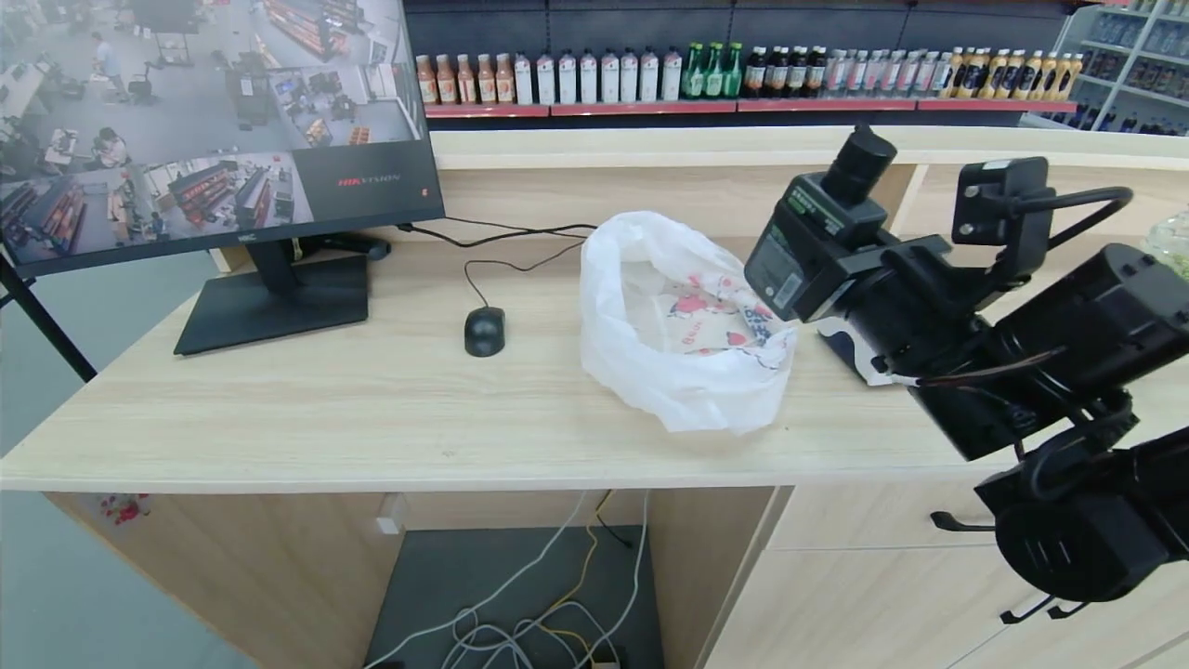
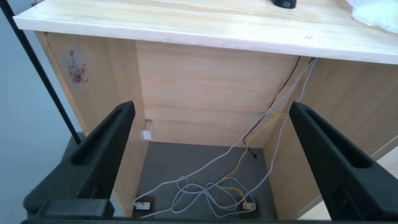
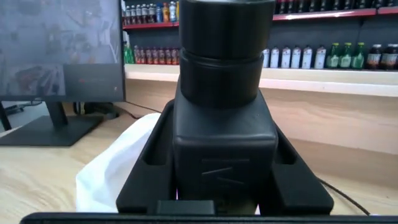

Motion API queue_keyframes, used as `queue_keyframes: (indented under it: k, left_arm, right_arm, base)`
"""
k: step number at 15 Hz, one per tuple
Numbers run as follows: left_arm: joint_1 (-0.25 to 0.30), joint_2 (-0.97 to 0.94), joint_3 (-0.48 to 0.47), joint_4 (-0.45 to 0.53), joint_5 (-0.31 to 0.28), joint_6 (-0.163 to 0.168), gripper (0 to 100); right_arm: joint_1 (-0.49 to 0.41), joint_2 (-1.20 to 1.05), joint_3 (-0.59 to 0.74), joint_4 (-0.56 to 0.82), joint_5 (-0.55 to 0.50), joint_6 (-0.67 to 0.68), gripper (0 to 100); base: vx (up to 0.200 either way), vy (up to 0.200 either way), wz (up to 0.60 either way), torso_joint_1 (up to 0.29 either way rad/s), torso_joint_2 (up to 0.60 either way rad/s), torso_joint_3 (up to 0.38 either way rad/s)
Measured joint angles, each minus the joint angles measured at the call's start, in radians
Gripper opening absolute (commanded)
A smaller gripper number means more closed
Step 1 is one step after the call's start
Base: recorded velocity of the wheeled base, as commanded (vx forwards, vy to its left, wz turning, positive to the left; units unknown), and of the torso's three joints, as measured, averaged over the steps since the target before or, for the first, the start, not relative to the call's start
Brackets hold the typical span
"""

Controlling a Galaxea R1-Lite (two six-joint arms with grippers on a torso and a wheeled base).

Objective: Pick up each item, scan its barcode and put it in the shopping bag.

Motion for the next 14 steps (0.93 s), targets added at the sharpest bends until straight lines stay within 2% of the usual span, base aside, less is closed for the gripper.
queue_keyframes:
  k: [2,4,11,14]
  left_arm:
    - [0.000,0.000,0.000,0.000,0.000,0.000,100]
    - [-0.001,0.000,0.000,0.000,0.000,0.000,100]
    - [0.000,0.000,0.000,0.000,0.000,0.000,100]
    - [0.000,0.000,0.000,0.000,0.000,0.000,100]
  right_arm:
    - [0.042,0.033,-0.037,0.004,-0.009,-0.017,0]
    - [0.078,0.062,-0.078,0.072,-0.011,-0.019,0]
    - [0.090,0.169,-0.290,0.218,-0.013,-0.009,0]
    - [0.091,0.224,-0.359,0.235,-0.011,0.005,0]
  base:
    - [0.000,0.000,0.00,0.000,0.00,0.000]
    - [0.000,0.000,0.00,0.000,0.00,0.000]
    - [0.000,0.000,0.00,0.000,0.00,0.000]
    - [0.000,0.000,0.00,0.000,0.00,0.000]
